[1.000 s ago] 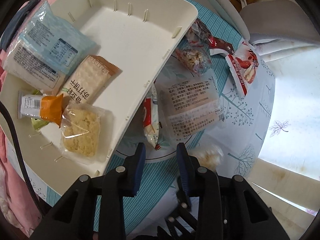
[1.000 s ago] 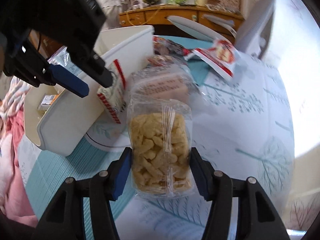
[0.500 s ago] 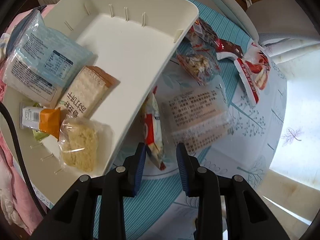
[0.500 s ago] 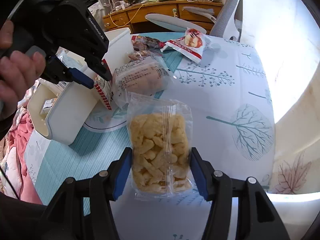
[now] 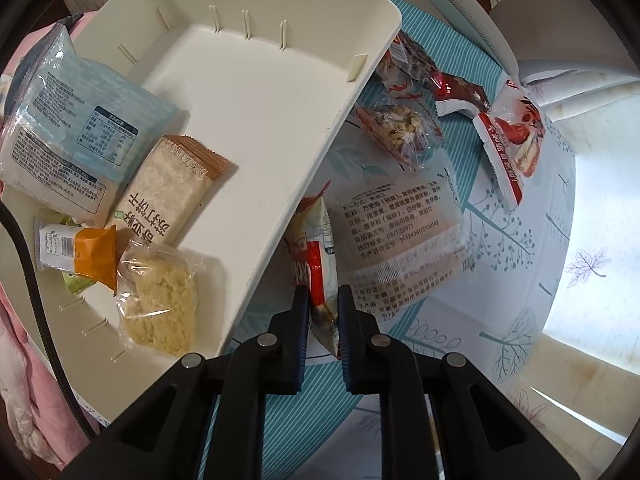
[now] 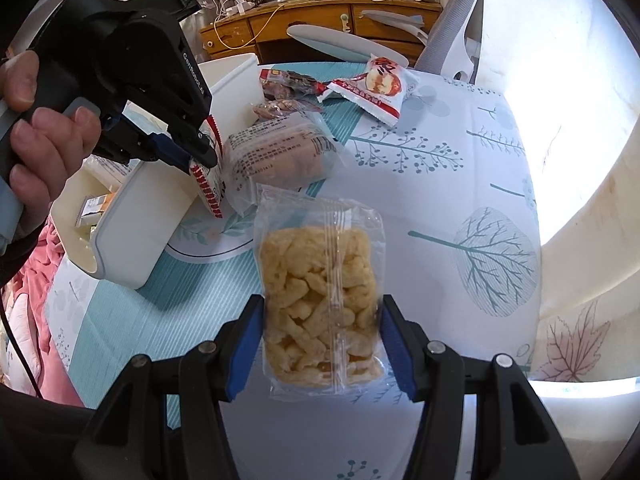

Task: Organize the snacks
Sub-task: 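Grasp the red-white biscuit pack with the left gripper and lift it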

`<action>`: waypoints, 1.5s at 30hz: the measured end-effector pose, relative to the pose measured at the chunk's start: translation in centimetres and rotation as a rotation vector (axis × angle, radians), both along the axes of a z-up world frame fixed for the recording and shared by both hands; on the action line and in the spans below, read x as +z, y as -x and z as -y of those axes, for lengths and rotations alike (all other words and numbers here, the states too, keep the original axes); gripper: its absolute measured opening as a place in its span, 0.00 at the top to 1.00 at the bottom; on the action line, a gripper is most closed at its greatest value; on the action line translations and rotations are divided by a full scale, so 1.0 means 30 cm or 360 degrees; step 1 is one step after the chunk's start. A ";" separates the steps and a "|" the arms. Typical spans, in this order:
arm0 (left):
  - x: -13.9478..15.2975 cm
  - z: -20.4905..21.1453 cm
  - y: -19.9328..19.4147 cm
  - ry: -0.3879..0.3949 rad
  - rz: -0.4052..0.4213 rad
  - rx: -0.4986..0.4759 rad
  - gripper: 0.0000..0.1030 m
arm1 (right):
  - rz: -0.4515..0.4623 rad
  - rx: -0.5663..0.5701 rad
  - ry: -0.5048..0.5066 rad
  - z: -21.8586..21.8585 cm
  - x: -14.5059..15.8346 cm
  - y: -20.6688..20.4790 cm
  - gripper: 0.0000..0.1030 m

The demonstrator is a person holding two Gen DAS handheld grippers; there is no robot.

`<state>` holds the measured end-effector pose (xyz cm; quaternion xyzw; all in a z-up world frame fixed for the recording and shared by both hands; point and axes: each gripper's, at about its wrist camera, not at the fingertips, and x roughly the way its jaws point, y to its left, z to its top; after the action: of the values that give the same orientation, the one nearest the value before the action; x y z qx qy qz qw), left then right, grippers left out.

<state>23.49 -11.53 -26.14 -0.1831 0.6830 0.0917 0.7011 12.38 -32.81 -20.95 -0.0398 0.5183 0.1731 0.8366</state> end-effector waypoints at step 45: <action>0.637 -0.448 0.213 0.0471 0.0629 -0.0586 0.89 | -0.0192 -0.0316 -0.0438 -0.490 0.328 -0.070 0.44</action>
<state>17.10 1.91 -7.02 -0.1706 0.5611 -0.1746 0.7909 14.50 -18.11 -11.11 0.1368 0.5403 0.1609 0.8145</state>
